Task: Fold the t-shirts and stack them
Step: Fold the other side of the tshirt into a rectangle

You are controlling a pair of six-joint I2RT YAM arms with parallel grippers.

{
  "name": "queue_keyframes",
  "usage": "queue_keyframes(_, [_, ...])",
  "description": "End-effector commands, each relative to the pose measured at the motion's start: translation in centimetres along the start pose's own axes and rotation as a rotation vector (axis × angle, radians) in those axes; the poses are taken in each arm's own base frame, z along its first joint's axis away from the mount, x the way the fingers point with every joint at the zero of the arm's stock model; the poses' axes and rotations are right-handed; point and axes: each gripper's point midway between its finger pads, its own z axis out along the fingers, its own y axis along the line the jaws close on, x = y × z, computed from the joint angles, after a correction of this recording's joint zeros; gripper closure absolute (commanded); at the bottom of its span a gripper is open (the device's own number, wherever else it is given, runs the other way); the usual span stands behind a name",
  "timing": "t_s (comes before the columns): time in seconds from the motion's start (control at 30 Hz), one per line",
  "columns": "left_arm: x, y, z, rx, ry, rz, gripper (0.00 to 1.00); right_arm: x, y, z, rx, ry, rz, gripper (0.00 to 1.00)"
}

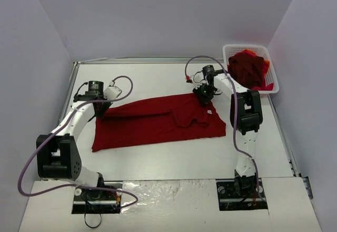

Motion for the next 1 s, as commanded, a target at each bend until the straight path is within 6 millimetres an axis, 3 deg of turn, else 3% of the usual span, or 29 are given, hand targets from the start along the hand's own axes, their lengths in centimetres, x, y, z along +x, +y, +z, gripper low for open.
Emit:
queue_keyframes(0.0, [0.9, 0.7, -2.2, -0.058, 0.002, 0.076, 0.98, 3.2, -0.4, 1.1, -0.001, 0.100, 0.032, 1.00])
queue_keyframes(0.2, [2.1, -0.6, -2.5, -0.057, -0.018, 0.158, 0.97, 3.6, -0.7, 1.2, 0.011, 0.114, 0.038, 1.00])
queue_keyframes(0.23, [2.8, -1.4, -2.1, -0.043, -0.005, 0.180, 0.91, 3.6, -0.7, 1.2, 0.012, 0.119, 0.039, 1.00])
queue_keyframes(0.33, [3.5, -2.2, -2.0, -0.041, -0.004, 0.231, 0.88, 3.9, -1.0, 1.5, 0.013, 0.124, 0.046, 1.00])
queue_keyframes(0.77, [3.8, -4.3, -4.3, 0.059, -0.031, 0.251, 0.81, 4.9, -1.5, 1.9, 0.016, 0.147, 0.063, 1.00])
queue_keyframes(0.97, [3.2, -1.9, -2.7, -0.074, -0.010, 0.179, 0.82, 4.9, -1.6, 1.8, 0.014, 0.141, 0.065, 1.00])
